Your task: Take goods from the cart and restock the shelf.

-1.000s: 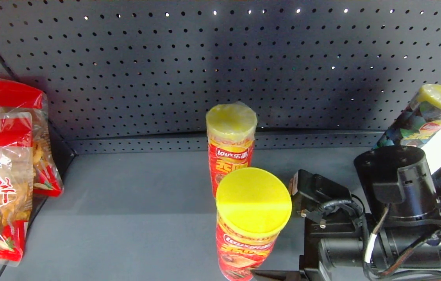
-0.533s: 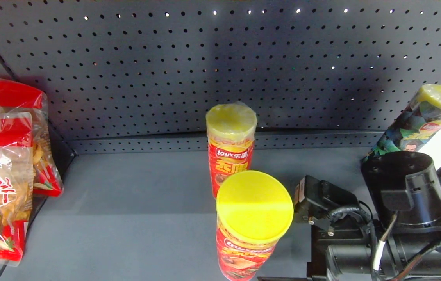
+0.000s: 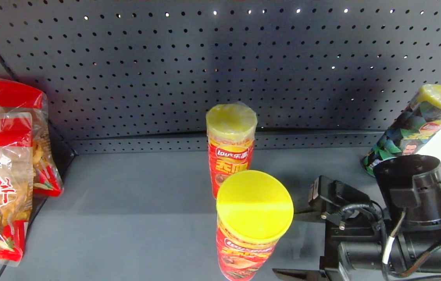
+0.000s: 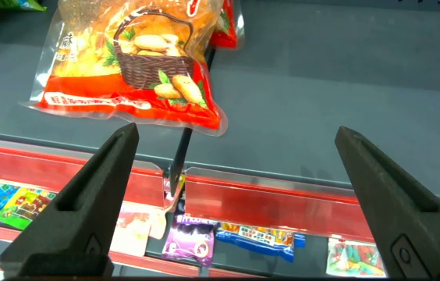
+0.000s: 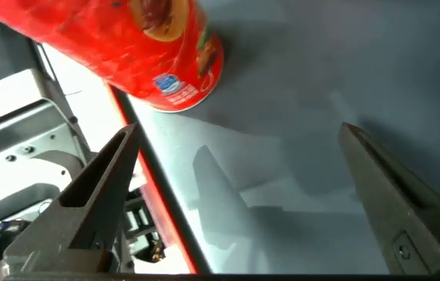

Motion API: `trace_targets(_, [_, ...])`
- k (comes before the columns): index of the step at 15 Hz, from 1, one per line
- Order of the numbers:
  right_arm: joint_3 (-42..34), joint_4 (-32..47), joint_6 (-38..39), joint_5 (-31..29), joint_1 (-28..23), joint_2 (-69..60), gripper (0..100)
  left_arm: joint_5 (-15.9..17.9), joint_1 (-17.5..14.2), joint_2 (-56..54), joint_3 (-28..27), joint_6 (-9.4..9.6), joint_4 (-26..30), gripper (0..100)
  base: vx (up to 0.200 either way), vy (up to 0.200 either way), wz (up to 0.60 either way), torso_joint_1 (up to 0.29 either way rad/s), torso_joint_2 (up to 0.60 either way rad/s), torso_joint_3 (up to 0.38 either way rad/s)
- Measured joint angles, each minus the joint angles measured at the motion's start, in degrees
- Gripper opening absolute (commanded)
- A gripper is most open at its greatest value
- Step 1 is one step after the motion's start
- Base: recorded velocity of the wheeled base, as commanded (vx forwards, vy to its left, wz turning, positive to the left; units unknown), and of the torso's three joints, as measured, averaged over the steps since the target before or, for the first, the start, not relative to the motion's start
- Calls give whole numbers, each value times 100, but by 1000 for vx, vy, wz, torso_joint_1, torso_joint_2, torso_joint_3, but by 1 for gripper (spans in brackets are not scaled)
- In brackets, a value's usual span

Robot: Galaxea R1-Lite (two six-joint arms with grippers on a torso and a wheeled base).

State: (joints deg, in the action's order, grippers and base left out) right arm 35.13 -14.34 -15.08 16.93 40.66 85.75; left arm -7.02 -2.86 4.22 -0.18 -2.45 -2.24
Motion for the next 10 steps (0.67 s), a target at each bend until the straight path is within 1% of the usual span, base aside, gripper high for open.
trace_targets(4, [163,-9,-55,0,-17,185,100,2,-2,0,0,2,0,100,0,0,0,0,0,0])
trace_targets(10, [351,-6,-29,-7,101,405,100,0,0,0,0,2,-2,100,0,0,0,0,0,0])
